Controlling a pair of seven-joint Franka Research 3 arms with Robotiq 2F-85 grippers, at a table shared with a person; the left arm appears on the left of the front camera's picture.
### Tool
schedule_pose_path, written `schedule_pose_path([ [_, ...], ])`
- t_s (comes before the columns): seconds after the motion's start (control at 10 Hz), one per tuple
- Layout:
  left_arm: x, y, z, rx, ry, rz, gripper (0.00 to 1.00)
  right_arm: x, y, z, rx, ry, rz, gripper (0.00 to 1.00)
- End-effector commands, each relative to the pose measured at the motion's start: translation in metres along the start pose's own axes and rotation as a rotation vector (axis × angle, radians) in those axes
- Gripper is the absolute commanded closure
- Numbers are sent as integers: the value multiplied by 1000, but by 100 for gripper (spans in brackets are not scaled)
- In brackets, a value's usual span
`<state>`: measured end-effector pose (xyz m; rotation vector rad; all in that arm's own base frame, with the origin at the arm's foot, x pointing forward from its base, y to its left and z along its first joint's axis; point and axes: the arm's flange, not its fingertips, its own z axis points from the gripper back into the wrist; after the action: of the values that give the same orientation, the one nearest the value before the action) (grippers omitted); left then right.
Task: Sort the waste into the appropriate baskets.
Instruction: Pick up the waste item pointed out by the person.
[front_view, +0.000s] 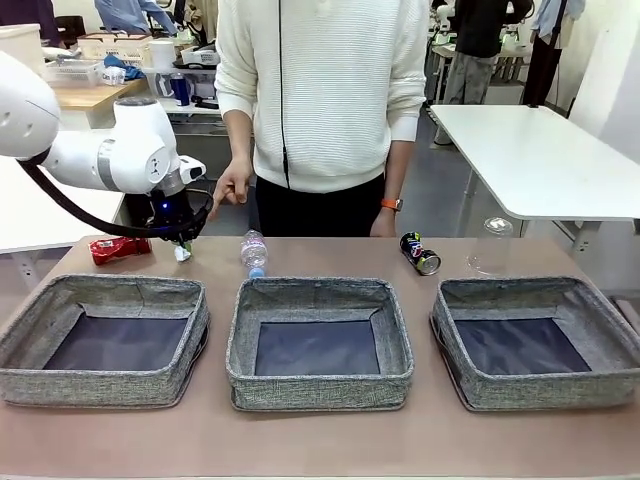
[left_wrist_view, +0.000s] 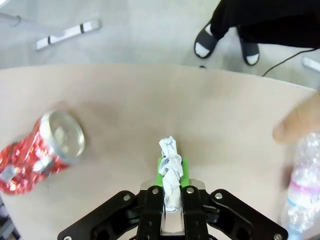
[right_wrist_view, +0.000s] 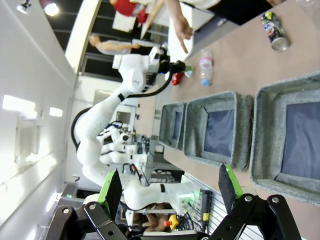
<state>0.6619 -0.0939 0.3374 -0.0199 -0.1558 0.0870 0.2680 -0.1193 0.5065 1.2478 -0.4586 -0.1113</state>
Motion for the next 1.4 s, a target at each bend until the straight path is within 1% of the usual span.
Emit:
schedule_pose_path([
  [0.0, -48, 17, 92, -24, 35, 71, 100, 4, 2, 0, 21, -10, 29, 0],
  [0.1, -79, 27, 156, -18, 74, 126, 100, 4, 2, 0, 21, -10, 29, 0],
  [0.2, -110, 33, 203, -135, 66, 69, 100, 4, 2, 0, 21, -10, 29, 0],
  [0.3, -145, 30, 237, -149, 86, 94, 100, 4, 2, 0, 21, -10, 29, 0],
  [0.4, -183, 26, 258, -137, 134, 82, 100, 4, 2, 0, 21, -10, 29, 0],
  [0.5, -227, 22, 274, -168, 141, 37, 100, 4, 2, 0, 21, -10, 29, 0],
  [0.6, -257, 19, 279, -210, 137, 22, 100, 4, 2, 0, 21, -10, 29, 0],
  [0.7, -277, 16, 275, -213, 147, -34, 100, 4, 2, 0, 21, -10, 29, 0],
  [0.8, -280, 16, 270, -226, 101, -50, 100, 4, 2, 0, 21, -10, 29, 0],
  [0.9, -266, 13, 293, -180, 151, 14, 100, 4, 2, 0, 21, -10, 29, 0],
  [1.2, -266, 13, 293, -180, 151, 14, 100, 4, 2, 0, 21, -10, 29, 0],
  [1.3, -273, 14, 288, -185, 140, 5, 90, 4, 2, 0, 21, -10, 29, 0],
])
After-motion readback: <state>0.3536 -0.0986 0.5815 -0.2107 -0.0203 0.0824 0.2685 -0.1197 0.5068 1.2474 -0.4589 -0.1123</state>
